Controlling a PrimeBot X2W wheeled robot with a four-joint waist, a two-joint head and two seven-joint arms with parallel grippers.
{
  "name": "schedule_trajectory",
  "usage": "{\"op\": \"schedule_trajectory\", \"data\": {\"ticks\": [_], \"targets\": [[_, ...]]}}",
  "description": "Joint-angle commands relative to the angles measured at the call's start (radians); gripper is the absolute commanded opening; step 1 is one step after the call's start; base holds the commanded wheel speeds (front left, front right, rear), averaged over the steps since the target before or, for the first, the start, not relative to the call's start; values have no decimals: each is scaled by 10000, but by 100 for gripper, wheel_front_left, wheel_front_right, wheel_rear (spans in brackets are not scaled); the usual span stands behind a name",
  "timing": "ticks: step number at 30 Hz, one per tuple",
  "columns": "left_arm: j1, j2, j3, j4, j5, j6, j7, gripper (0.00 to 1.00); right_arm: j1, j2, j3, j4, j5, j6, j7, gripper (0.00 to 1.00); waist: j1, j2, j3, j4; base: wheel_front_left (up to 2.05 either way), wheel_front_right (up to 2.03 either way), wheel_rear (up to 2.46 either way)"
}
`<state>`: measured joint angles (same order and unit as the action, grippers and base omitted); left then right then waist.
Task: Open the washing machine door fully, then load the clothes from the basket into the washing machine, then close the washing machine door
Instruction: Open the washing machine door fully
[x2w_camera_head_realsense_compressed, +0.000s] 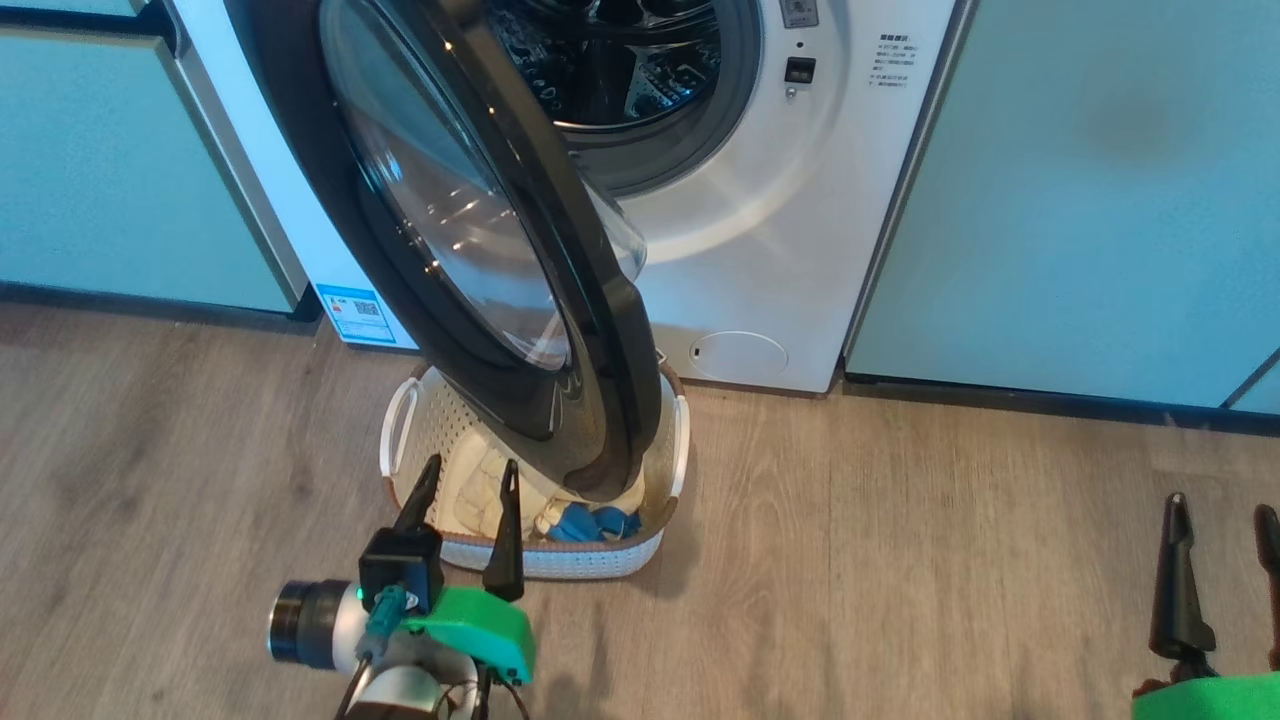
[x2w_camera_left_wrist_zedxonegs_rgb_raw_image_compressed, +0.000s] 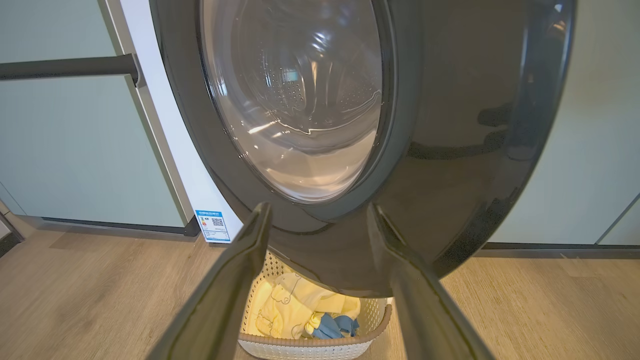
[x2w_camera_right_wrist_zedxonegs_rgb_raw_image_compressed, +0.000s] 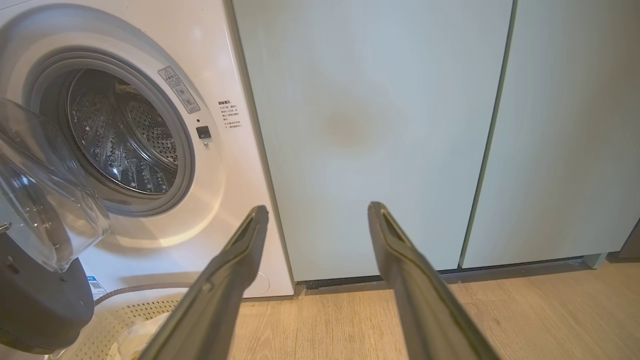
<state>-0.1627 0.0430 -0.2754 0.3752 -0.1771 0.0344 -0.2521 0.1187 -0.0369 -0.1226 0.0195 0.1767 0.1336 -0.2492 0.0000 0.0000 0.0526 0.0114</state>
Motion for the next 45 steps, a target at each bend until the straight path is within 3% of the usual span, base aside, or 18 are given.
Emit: {"op": "schedule_trajectory", "data": {"ticks": [1, 10, 11, 13, 14, 16, 26, 37, 45], "targets": [[-319, 131, 358, -264, 79, -44, -97, 100, -200, -134, 238, -317, 92, -29, -45, 100, 0, 0, -21, -1, 0, 0, 0], [-313, 123, 372, -235, 77, -70, -97, 100, -116, -134, 282, -319, 81, -29, -56, 100, 0, 0, -89, -14, 0, 0, 0], [-322, 123, 376, -228, 75, -79, -97, 81, -109, -134, 284, -318, 89, -29, -57, 100, 0, 0, -92, -14, 0, 0, 0], [-350, 123, 401, -206, 67, -104, -97, 27, -86, -134, 286, -307, 96, -29, -57, 100, 0, 0, -107, -22, 0, 0, 0], [-360, 122, 408, -197, 66, -110, -97, 15, -80, -134, 287, -304, 94, -29, -58, 100, 0, 0, -116, -24, 0, 0, 0], [-392, 125, 424, -190, 70, -119, -97, 0, -69, -134, 294, -301, 86, -29, -59, 100, 0, 0, -127, -35, 0, 0, 0], [-964, 321, 690, -583, 186, 36, -97, 0, 23, -134, 289, -290, 113, -29, -65, 100, 0, 0, -189, -71, 0, 0, 0], [-2881, 604, 1135, -2745, 596, 676, -97, 0, 5, -133, 329, -280, 194, -29, -77, 100, 0, 0, -111, -169, 0, 0, 0], [-3814, 353, 263, -3793, 591, 416, 337, 0, -87, -133, 416, -233, 212, -29, -88, 100, 0, 0, -37, -375, 0, 0, 0]]}}
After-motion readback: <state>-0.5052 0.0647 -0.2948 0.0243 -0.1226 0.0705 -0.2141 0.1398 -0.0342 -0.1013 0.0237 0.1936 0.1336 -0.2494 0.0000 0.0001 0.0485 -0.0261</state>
